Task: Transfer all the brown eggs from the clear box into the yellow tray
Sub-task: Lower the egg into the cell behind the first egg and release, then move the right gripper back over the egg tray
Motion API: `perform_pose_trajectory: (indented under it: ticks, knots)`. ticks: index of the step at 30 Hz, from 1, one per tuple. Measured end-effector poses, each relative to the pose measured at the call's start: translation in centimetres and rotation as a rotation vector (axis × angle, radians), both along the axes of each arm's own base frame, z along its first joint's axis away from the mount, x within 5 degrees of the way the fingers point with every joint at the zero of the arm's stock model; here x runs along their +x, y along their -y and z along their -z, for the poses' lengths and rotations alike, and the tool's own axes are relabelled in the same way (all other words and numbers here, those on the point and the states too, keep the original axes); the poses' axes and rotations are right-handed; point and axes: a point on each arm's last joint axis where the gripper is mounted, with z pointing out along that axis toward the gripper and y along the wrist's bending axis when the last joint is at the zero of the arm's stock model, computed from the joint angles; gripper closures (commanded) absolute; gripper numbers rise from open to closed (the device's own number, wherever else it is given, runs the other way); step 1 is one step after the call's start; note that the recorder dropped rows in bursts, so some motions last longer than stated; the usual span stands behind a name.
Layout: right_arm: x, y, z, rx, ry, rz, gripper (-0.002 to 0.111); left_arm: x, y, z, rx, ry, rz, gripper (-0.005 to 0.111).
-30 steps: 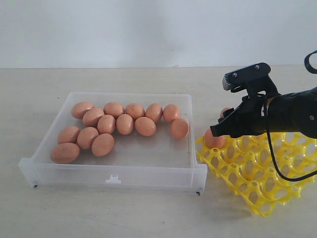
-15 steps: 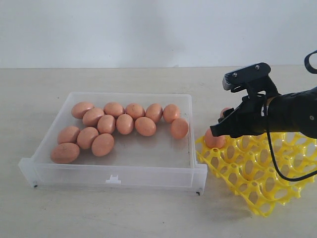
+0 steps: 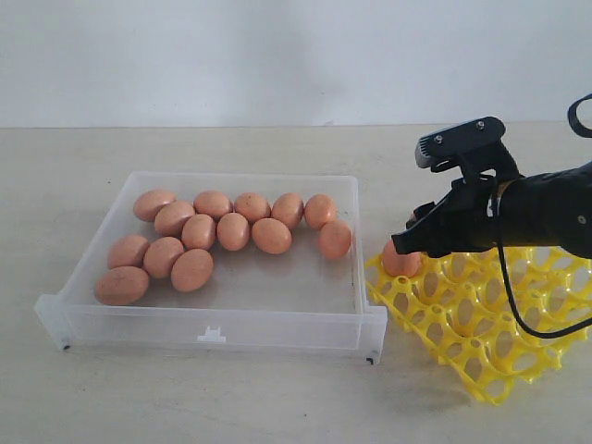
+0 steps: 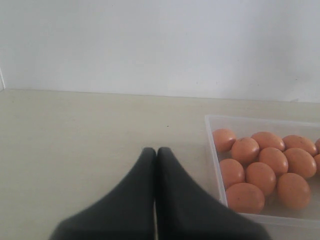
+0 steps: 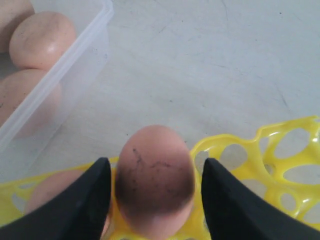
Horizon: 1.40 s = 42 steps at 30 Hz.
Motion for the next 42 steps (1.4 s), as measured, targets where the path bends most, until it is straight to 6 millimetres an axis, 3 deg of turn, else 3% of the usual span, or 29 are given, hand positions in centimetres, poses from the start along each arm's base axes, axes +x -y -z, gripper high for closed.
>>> perform_pose_trajectory:
  ticks: [14, 17, 23, 27, 33, 38, 42]
  knots:
    - [0.0, 0.0, -0.1, 0.000, 0.002, 0.000, 0.055, 0.0, 0.0, 0.0, 0.000, 0.000, 0.000, 0.111]
    - [0.1, 0.0, -1.5, 0.010, 0.037, 0.002, 0.055, 0.0, 0.0, 0.0, 0.000, 0.000, 0.000, 0.111]
    - [0.3, 0.0, -6.6, 0.056, 0.182, 0.004, 0.055, 0.0, 0.0, 0.0, 0.000, 0.000, 0.000, 0.111]
    - [-0.1, -0.5, -8.3, 0.066, 0.213, -0.010, 0.056, 0.0, 0.0, 0.0, 0.000, 0.000, 0.000, 0.111]
    - [-1.2, -3.9, -9.6, 0.054, 0.202, -0.119, 0.075, 0.0, 0.0, 0.0, 0.000, 0.000, 0.000, 0.111]
    - [-2.8, -8.8, -11.6, 0.056, 0.243, -0.294, 0.074, 0.0, 0.0, 0.0, 0.000, 0.000, 0.000, 0.111]
    - [-2.8, -12.4, -12.6, 0.064, 0.246, -0.379, 0.074, 0.0, 0.0, 0.0, 0.000, 0.000, 0.000, 0.111]
